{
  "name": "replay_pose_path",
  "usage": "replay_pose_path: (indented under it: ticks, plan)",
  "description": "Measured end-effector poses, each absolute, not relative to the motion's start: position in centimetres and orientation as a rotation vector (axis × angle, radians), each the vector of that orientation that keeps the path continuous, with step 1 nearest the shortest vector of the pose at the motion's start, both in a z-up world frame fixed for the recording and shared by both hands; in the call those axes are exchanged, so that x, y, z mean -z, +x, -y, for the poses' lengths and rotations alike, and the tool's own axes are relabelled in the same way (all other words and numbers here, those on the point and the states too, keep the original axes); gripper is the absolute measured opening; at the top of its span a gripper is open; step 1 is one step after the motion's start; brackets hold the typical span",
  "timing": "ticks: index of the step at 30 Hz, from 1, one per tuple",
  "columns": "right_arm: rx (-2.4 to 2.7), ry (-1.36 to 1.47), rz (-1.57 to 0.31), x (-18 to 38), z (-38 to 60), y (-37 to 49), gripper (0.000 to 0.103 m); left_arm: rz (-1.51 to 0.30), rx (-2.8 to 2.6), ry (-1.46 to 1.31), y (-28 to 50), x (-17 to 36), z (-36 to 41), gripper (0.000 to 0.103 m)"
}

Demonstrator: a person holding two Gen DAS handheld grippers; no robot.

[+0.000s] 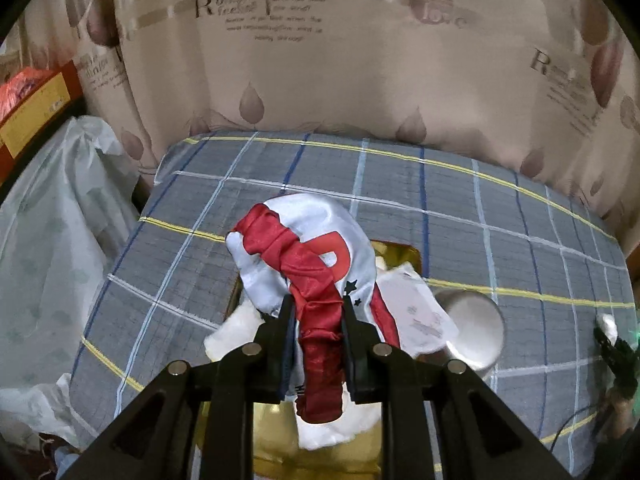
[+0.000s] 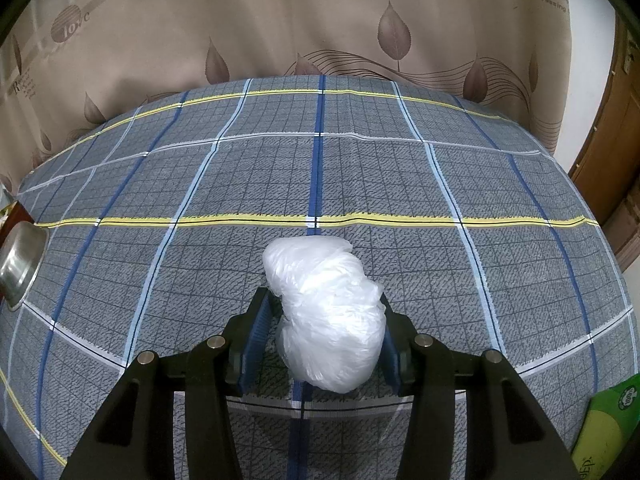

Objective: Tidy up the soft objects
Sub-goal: 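Carry the red-and-white cloth into the gold tin and open the left tool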

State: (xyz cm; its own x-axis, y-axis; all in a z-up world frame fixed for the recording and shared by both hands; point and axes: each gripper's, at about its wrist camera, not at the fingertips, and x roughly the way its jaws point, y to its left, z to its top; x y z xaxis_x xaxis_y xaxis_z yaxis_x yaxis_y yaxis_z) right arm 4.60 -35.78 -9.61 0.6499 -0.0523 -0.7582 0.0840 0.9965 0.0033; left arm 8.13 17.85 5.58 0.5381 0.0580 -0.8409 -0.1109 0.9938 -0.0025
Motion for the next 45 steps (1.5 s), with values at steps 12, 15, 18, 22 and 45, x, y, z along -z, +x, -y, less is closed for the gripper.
replay_pose_path:
  ticks: [12, 15, 18, 22, 45]
  plan:
    - [0.077, 0.038, -0.861, 9.6, 35.7, 4.6, 0.047, -1.110, -0.066, -0.078, 10.8, -0.1, -18.5, 0.022]
    - [0.078, 0.038, -0.861, 9.6, 35.7, 4.6, 0.048, -1.110, -0.091, -0.066, 10.9, 0.5, -18.6, 0.028]
    - [0.079, 0.035, -0.862, 9.5, 35.7, 4.6, 0.048, -1.108, -0.124, -0.042, 11.0, 0.6, -18.5, 0.038]
    - [0.076, 0.035, -0.863, 9.5, 35.6, 4.6, 0.049, -1.095, -0.151, 0.010, 10.9, 0.5, -18.1, 0.045]
    - [0.066, 0.023, -0.872, 9.1, 35.4, 4.6, 0.055, -0.979, -0.164, 0.125, 7.2, -4.4, -15.2, 0.054]
